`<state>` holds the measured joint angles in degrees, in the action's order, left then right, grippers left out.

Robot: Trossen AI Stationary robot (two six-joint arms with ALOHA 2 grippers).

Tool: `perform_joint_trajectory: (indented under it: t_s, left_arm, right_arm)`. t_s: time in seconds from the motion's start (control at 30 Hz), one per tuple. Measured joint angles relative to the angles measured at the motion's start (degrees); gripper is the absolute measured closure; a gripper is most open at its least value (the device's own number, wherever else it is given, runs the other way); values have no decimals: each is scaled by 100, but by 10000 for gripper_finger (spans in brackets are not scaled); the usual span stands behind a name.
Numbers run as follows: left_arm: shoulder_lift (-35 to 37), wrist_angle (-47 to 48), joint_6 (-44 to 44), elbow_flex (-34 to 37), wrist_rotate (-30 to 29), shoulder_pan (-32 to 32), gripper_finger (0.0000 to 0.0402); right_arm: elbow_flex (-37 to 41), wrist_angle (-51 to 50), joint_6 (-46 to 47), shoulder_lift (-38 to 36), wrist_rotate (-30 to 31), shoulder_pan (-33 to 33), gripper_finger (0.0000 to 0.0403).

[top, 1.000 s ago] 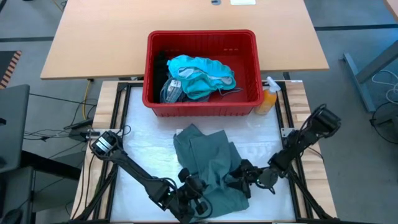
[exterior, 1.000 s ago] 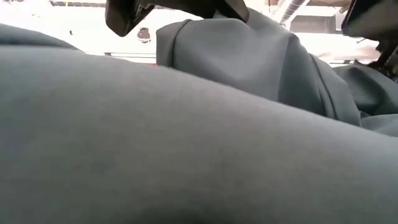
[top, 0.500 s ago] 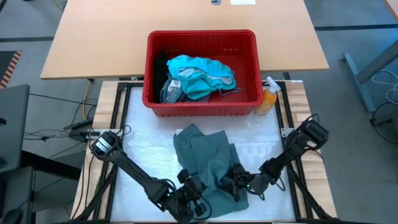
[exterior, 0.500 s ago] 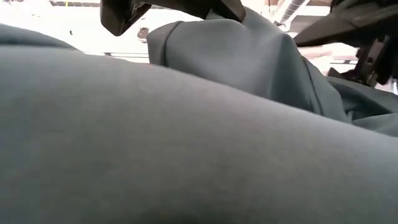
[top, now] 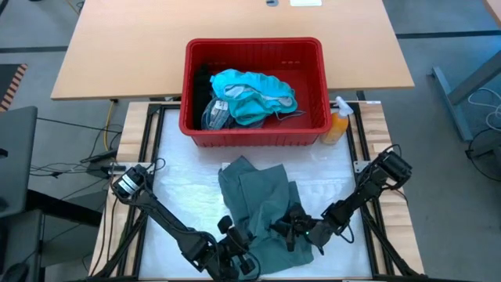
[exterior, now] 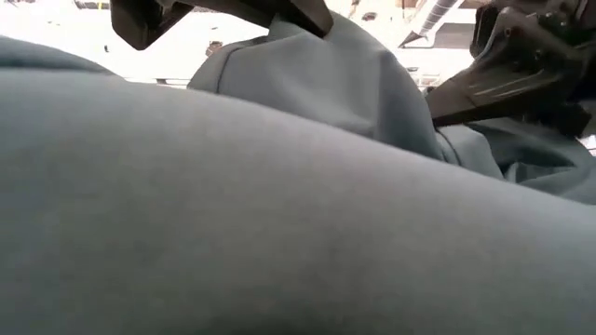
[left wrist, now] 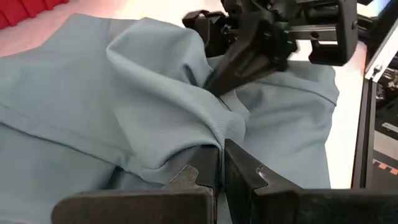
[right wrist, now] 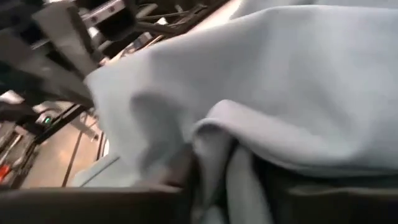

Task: Fold Laundry from Bin
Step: Fold the light blue pants

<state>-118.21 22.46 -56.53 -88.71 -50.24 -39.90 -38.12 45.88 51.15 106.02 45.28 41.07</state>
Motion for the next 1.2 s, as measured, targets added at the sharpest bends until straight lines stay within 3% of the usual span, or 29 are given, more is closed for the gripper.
perform_joint_trajectory:
  t_s: [0.07, 0.1, 0.27, 0.53, 0.63, 0.77, 0.83, 0.9, 0.97, 1.07, 1.13, 1.2]
  left_arm:
    - [0, 52, -24, 0, -5, 4, 401]
    - [0, 50, -25, 0, -18, 7, 401]
    - [42, 84, -6, 0, -527, 13, 401]
    - [882, -86, 811, 0, -1753, -269, 368]
    - [1207, -606, 1604, -4, -2105, -424, 350]
    - [1388, -1217, 2732, -11, -2529, -552, 332]
    - [1388, -1151, 2906, -9, -2974, -559, 328]
    - [1386, -630, 2531, -9, -3362, -476, 327]
    - [1345, 139, 1591, -9, -3216, -232, 328]
    - [1196, 933, 280, 90, -2362, 299, 334]
    - [1004, 527, 120, 282, -1676, 631, 340]
    - [674, -454, 705, 467, -835, 904, 347]
  right_arm:
    - [2, 293, -481, 0, -146, -4, 357]
    - [2, 524, -756, 0, -186, 1, 376]
    - [-1, 1367, -1606, -425, -864, -27, 379]
    - [-7, 1025, -3291, -2608, -1651, 191, 379]
    - [-129, 483, -3628, -3337, -2080, 342, 379]
    - [-596, -483, -3972, -3770, -3023, 661, 379]
    - [-866, -826, -4211, -3754, -3151, 907, 379]
    - [-1127, -1036, -4475, -3625, -3174, 1135, 379]
    - [-1385, -1038, -4760, -3444, -3202, 1310, 379]
    - [-1811, -1118, -5226, -3140, -3396, 1497, 379]
    - [-2097, -1363, -5494, -2956, -3487, 1589, 376]
    - [-2362, -1594, -5646, -2783, -3491, 1640, 373]
